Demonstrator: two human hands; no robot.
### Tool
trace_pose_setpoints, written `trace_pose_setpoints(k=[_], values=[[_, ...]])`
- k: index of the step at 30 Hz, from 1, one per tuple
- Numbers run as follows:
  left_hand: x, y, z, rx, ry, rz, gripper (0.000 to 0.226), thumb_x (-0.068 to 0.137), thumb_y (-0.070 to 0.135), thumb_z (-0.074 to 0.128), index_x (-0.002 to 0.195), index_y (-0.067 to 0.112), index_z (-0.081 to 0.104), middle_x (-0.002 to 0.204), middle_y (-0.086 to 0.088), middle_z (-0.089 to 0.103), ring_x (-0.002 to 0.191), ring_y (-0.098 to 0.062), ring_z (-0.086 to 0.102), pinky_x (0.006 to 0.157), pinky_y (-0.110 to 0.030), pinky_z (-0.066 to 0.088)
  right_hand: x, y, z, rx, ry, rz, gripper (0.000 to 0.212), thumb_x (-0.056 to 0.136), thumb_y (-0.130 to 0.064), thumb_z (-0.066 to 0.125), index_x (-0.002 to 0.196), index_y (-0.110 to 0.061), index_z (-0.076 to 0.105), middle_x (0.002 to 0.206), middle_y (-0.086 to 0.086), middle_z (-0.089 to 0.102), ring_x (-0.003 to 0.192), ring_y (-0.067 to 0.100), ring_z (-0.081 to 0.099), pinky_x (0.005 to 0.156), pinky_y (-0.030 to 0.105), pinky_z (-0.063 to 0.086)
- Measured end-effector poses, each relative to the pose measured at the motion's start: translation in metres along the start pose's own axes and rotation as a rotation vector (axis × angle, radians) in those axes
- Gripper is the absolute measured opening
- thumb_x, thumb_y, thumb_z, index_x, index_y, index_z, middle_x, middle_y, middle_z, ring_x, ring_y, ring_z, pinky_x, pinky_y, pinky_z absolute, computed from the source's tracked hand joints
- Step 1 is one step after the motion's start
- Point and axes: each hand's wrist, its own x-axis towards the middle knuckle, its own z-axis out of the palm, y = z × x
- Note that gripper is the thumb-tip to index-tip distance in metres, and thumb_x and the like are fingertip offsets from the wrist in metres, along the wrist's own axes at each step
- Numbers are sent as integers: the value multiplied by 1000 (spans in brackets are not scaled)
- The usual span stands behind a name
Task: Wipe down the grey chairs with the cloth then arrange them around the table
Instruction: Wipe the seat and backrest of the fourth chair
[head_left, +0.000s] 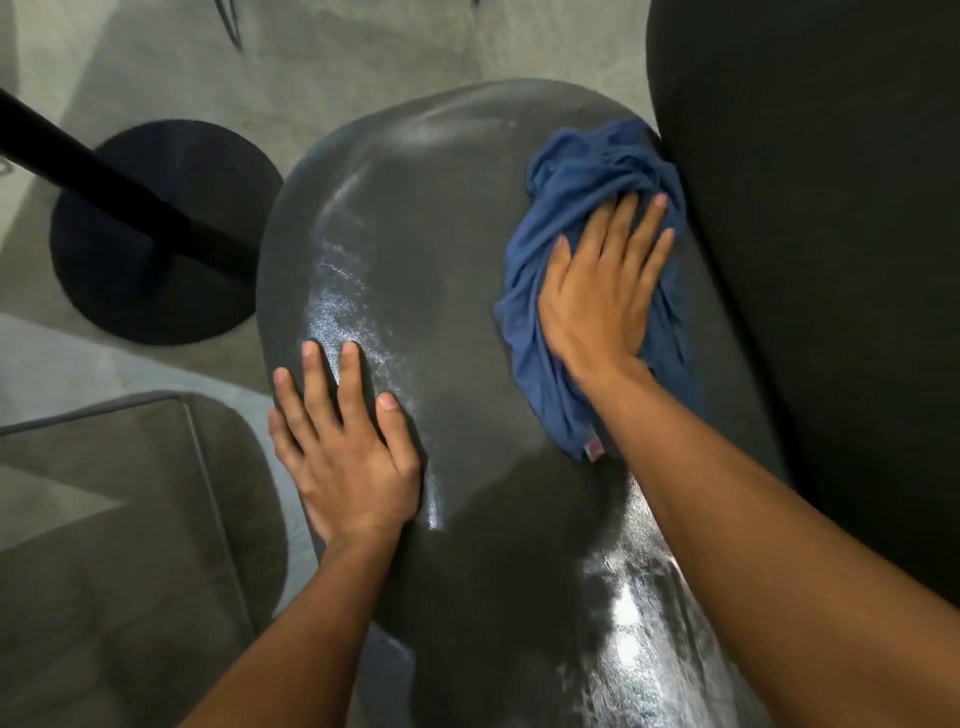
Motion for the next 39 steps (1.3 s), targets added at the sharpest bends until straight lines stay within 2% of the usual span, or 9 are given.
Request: trace_pose_setpoints(k=[3,8,16,19,23,27,31,35,39], values=[[-1,0,-1,-9,-1,-5,59,106,41,32,162,26,25,171,-5,15,158,-31,9,125,-57,14,-47,23,-5,-46,-17,-135,66,108,-45,17,160,-5,18,167,15,20,156,36,6,126,54,8],[-1,1,-2,-3,13,-5,58,106,40,32,161,24,27,171,-6,16,158,-32,10,125,-57,14,-153,84,-20,-89,-110,-75,66,107,-44,20,157,-2,27,163,19,29,156,36,9,125,56,12],[1,2,-1,-7,6,-6,58,106,43,29,162,26,26,171,-4,15,158,-30,8,126,-55,12,6,22,-3,-33,8,-43,66,105,-40,12,159,-2,22,166,19,19,155,39,8,125,58,8],[-1,2,-2,-9,-10,-11,58,106,42,29,162,26,24,171,-4,14,158,-30,7,126,-56,12,-94,33,-10,-57,-26,-154,63,109,-42,20,162,-9,15,168,11,17,157,33,3,126,55,8],[-1,4,-1,-6,7,-13,58,106,40,33,162,25,26,171,-4,15,158,-31,8,125,-55,12,-209,63,-24,-94,-165,-133,64,104,-41,28,157,-6,31,164,16,27,156,36,9,123,59,16],[0,2,-1,-4,6,-24,58,106,41,32,162,26,26,171,-4,15,158,-30,8,126,-54,12,-110,21,-12,-83,-124,-73,66,101,-41,27,149,2,41,159,23,35,153,45,13,121,64,14],[1,4,0,-6,21,-11,58,105,40,33,161,25,27,171,-4,16,158,-30,9,126,-54,12,-4,-32,-3,-16,-33,-68,70,102,-44,19,158,-2,25,167,17,19,155,42,6,122,62,8],[-1,3,-2,0,-9,-20,58,106,40,32,162,27,23,172,-3,13,159,-29,6,126,-54,11,-105,-19,-6,-8,-59,-280,66,106,-41,22,162,-9,12,170,9,10,157,33,-1,124,58,9],[0,5,-2,0,-10,-22,59,106,40,32,162,27,23,172,-3,13,159,-29,5,126,-54,10,-182,21,-9,-10,-161,-320,62,103,-41,28,158,-11,24,164,9,30,156,32,10,123,60,15]])
